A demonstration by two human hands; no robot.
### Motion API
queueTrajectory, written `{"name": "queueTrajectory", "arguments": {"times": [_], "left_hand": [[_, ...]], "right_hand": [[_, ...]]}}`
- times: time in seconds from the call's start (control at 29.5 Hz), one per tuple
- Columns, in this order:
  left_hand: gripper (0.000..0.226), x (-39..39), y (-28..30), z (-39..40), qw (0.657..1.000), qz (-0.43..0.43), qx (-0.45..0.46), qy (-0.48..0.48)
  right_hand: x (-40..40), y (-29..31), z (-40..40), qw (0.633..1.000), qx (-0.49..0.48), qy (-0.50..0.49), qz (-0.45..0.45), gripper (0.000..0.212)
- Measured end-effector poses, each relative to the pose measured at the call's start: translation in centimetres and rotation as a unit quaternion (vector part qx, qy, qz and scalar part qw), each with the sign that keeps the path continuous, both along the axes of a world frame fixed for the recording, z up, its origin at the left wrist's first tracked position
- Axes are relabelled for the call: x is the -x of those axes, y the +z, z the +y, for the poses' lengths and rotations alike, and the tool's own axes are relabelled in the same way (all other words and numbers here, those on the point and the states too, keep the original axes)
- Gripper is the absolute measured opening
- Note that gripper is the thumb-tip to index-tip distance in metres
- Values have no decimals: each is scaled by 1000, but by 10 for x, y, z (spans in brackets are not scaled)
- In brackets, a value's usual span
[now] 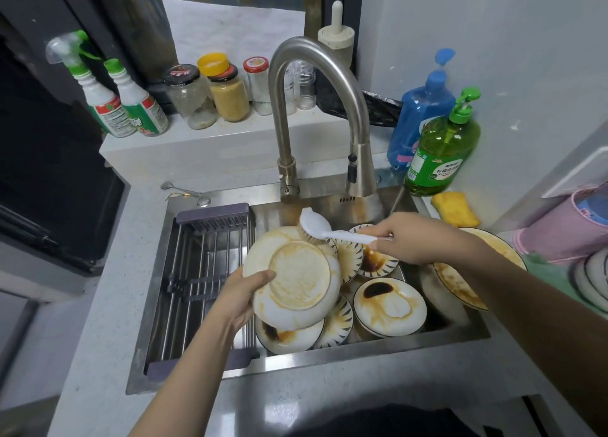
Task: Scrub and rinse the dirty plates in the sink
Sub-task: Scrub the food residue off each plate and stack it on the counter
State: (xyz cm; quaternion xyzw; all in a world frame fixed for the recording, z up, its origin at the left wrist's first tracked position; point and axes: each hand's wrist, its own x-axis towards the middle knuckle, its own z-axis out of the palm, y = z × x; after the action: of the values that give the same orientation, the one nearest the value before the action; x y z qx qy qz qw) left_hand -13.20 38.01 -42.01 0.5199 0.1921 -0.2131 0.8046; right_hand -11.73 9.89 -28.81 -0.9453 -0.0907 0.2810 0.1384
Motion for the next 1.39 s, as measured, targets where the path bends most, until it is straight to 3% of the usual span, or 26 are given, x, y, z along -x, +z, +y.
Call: {"name": "queueTrajectory", "arguments": {"times": [0.1, 0.27, 0.41, 0.48, 0.61, 0.68, 0.78, 0.85, 0.98, 1.15, 1.29, 1.39], "left_hand": [[56, 0, 2, -1, 1000, -1, 7, -6], [65, -2, 0, 9, 1000, -3, 6, 12], [56, 1, 4, 2, 1000, 0, 8, -19], [55, 2, 6, 2, 1000, 3, 23, -10], [72, 4, 5, 7, 997, 29, 61, 22], [78, 5, 5, 5, 995, 46, 87, 31], [35, 3, 9, 1, 991, 50, 110, 51], [24, 3, 10, 2, 990, 53, 108, 68], [23, 3, 10, 7, 990, 59, 95, 82], [21, -1, 19, -3, 993, 67, 82, 51], [21, -5, 24, -1, 994, 65, 71, 49], [23, -3, 24, -2, 993, 68, 84, 42]], "right_hand": [[-7, -1, 4, 999, -42, -12, -7, 39], [-3, -1, -20, 999, -2, -11, 38, 35], [-9, -2, -10, 995, -90, -30, 7, 35], [-10, -4, -20, 992, -105, -53, 33, 35], [-2, -5, -44, 987, -84, -82, 108, 37], [1, -9, -37, 988, -105, -88, 67, 36], [11, -17, -25, 991, -104, -84, -4, 36], [18, -16, -29, 996, -72, -54, 4, 35], [29, -10, -33, 999, -20, 20, 30, 34], [30, -20, -21, 992, 34, 14, -123, 40], [27, -7, -30, 999, 32, 19, -34, 39], [23, -9, -28, 996, 36, 17, -83, 40]]}}
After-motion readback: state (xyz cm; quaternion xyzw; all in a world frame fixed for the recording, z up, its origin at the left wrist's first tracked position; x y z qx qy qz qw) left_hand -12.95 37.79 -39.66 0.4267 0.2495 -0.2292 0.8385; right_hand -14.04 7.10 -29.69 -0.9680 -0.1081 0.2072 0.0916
